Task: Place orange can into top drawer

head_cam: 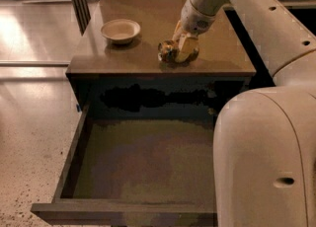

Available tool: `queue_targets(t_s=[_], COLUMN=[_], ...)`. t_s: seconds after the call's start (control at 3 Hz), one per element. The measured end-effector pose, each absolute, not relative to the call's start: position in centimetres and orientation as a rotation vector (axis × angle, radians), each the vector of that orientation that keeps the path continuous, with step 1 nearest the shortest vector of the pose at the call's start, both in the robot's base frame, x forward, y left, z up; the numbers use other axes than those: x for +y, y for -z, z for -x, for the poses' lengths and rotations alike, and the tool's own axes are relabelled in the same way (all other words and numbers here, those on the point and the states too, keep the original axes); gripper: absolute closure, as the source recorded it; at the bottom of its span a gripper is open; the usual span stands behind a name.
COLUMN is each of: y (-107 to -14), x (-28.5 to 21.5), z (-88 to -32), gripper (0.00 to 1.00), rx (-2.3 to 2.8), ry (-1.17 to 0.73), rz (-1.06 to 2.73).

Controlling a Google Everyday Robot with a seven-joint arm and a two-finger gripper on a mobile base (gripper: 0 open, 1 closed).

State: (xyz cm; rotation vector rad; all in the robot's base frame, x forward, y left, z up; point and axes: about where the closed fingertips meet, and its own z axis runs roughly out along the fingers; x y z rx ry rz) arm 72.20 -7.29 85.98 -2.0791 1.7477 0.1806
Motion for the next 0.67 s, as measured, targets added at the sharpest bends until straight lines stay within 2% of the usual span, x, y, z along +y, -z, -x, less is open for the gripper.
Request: queue_targets(t_s=[0.33, 0.67], y=[-90.0, -94.4], x=[-8.8, -9.5], z=[-69.0, -63.3], gripper=[1.0, 1.0], rx=[1.72, 1.719], ry=[-0.238, -0.256], rz=[1.942, 1.809])
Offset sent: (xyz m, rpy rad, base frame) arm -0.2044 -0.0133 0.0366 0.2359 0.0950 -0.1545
